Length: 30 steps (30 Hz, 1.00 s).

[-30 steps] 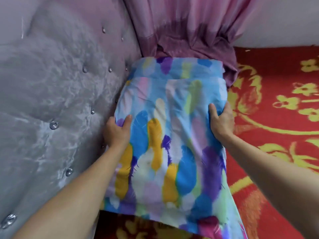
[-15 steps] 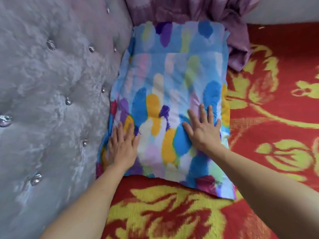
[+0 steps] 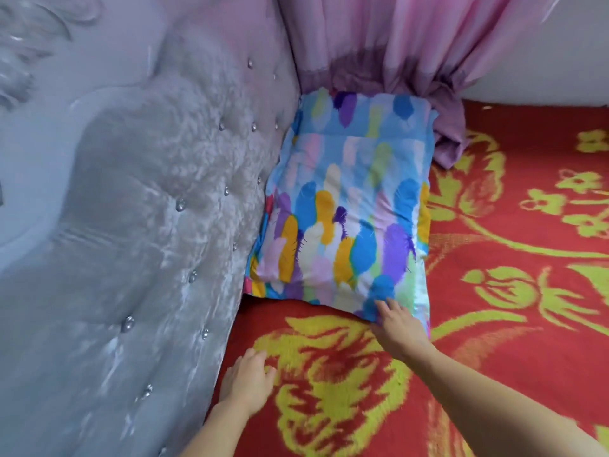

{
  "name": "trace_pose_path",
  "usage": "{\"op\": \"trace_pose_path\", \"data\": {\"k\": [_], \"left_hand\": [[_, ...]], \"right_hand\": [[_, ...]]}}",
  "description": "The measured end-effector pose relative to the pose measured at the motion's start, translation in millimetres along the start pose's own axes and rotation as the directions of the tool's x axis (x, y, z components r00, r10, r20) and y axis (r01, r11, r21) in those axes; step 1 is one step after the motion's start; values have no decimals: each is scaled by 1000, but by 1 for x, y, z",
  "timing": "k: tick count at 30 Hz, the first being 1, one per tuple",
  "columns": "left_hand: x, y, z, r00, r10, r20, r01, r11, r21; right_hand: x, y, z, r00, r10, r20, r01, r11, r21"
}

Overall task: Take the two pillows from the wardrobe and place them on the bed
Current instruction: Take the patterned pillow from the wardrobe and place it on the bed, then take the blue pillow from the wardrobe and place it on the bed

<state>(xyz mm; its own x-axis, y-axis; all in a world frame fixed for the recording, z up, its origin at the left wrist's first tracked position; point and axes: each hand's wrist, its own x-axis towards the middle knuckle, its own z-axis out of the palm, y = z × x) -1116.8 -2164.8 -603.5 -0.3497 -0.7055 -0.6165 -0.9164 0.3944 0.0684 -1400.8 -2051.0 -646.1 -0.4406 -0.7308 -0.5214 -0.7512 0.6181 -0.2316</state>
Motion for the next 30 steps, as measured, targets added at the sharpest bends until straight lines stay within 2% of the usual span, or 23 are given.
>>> {"op": "trace_pose_path", "data": {"k": [4,14,22,30], "left_hand": [[-75,-25,16,997,8,-70,-12,999,-48],[-264,-108,63,969,-54,-241,17,988,-151],[-395,-165,94,957,-157,-245,107,973,-206],[-489,-142,132,962,-191,-197,136,955,-264]], "right_hand": [[-70,-27,21,999,-26,30,26,1000,-1],[-237,-84,47,975,-210,-70,200,972,-127],[-351,-105,47,913,-369,-176,329,918,-220],[-444,-83,68,876,-466,-121,417,859,-297]]}}
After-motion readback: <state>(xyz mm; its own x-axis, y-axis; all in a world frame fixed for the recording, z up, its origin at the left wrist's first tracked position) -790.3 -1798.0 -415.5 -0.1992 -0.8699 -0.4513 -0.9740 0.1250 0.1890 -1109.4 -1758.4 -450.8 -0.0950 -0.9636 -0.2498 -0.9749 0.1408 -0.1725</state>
